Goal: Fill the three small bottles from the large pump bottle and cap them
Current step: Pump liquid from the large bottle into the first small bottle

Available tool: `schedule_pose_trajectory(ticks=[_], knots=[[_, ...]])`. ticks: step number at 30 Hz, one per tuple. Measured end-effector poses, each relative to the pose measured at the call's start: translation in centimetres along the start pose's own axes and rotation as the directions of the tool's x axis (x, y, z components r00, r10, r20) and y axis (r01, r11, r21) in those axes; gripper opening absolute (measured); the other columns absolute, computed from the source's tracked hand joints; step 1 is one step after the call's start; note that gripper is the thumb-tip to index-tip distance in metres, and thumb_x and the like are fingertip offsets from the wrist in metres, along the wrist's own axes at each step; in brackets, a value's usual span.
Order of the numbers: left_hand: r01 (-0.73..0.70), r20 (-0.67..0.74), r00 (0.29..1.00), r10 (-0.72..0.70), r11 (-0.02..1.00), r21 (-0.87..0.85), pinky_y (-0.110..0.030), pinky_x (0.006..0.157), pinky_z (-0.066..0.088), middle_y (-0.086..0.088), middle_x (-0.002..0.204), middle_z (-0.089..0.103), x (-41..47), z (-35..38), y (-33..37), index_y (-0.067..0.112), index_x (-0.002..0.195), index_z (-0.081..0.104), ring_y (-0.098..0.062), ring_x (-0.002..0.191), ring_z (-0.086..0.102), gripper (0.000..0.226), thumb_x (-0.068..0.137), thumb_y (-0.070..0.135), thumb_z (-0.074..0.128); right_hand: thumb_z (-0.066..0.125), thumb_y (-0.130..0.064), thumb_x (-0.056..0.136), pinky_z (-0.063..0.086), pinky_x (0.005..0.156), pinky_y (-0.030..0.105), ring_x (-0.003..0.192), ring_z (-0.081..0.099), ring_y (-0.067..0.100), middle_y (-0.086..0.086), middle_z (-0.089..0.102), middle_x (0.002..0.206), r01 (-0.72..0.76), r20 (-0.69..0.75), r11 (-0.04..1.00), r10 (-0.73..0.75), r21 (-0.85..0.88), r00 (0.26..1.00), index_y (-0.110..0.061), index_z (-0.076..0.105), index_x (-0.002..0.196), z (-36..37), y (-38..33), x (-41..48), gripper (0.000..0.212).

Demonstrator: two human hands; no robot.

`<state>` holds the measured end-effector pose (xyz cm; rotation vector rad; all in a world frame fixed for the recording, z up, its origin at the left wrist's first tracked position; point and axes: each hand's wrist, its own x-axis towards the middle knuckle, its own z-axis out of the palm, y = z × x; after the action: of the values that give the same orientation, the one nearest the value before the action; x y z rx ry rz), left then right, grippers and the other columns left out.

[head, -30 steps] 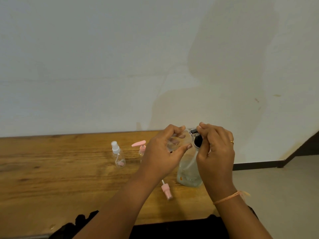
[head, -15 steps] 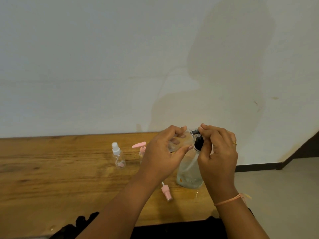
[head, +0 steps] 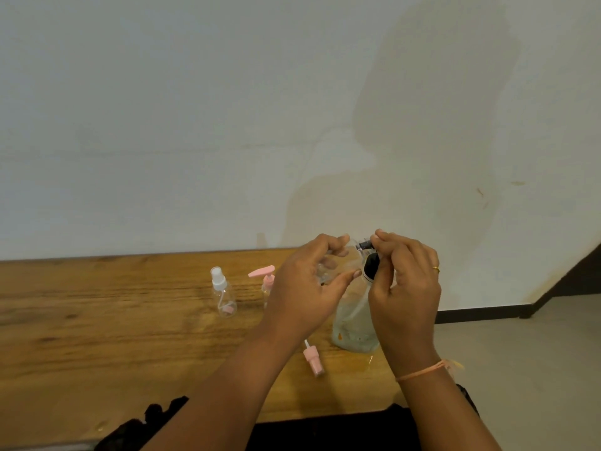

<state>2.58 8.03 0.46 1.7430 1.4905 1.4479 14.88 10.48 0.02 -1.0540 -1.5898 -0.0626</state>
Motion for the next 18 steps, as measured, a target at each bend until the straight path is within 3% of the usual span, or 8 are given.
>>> schedule_pose_trajectory(ticks=[3, 8, 10, 15, 18], knots=[[0.006, -0.011, 1.0, -0.006, 1.0, -0.01, -0.022, 0.084, 0.053, 0.019, 0.108, 0.064, 0.2, 0.1, 0.0, 0.037, 0.104, 0.054, 0.001, 0.101, 0.061, 0.035, 0.077, 0.03, 0.075, 0.042, -0.009, 0.086, 0.033, 0.087, 0.007, 0.096, 0.053, 0.021, 0.006, 0.067, 0.098, -0.007, 0.0, 1.0, 0.007, 0.01, 1.0, -0.004, 0.067, 0.097, 0.3, 0.1, 0.1, 0.028], [0.03, 0.014, 0.999, -0.03, 0.999, 0.016, -0.021, 0.084, 0.052, 0.027, 0.104, 0.059, 0.3, 0.0, 0.0, 0.046, 0.09, 0.048, 0.002, 0.102, 0.061, 0.036, 0.077, 0.028, 0.076, 0.045, -0.002, 0.086, 0.047, 0.081, 0.035, 0.097, 0.055, 0.027, 0.009, 0.064, 0.101, 0.01, -0.025, 0.998, -0.008, 0.067, 1.0, -0.001, 0.066, 0.1, 1.3, 1.3, -1.0, 0.025], [0.042, 0.025, 0.999, -0.043, 0.998, 0.041, -0.02, 0.084, 0.051, 0.029, 0.102, 0.058, 0.3, 0.1, 0.0, 0.046, 0.086, 0.047, 0.004, 0.1, 0.06, 0.036, 0.077, 0.029, 0.076, 0.045, -0.002, 0.086, 0.049, 0.08, 0.039, 0.097, 0.055, 0.027, 0.01, 0.064, 0.1, 0.008, -0.011, 0.998, -0.007, 0.068, 1.0, 0.0, 0.065, 0.1, 1.5, 1.6, -1.1, 0.025], [0.039, 0.017, 0.999, -0.039, 0.999, -0.005, -0.017, 0.084, 0.051, 0.028, 0.103, 0.059, 0.1, 0.1, 0.0, 0.043, 0.091, 0.049, 0.003, 0.101, 0.06, 0.034, 0.077, 0.028, 0.076, 0.043, -0.005, 0.086, 0.041, 0.085, 0.02, 0.096, 0.056, 0.028, 0.006, 0.063, 0.1, -0.018, -0.013, 0.996, 0.019, 0.086, 1.0, -0.002, 0.066, 0.098, 1.1, 0.9, -0.8, 0.026], [0.035, -0.009, 0.999, -0.035, 0.998, -0.045, -0.017, 0.083, 0.052, 0.018, 0.107, 0.064, 0.1, 0.1, 0.2, 0.038, 0.101, 0.054, 0.002, 0.101, 0.061, 0.035, 0.077, 0.026, 0.076, 0.044, -0.006, 0.085, 0.034, 0.088, 0.009, 0.095, 0.056, 0.025, 0.006, 0.066, 0.098, -0.012, -0.009, 0.997, 0.012, 0.07, 1.0, -0.002, 0.067, 0.095, 0.5, 0.7, 0.0, 0.025]])
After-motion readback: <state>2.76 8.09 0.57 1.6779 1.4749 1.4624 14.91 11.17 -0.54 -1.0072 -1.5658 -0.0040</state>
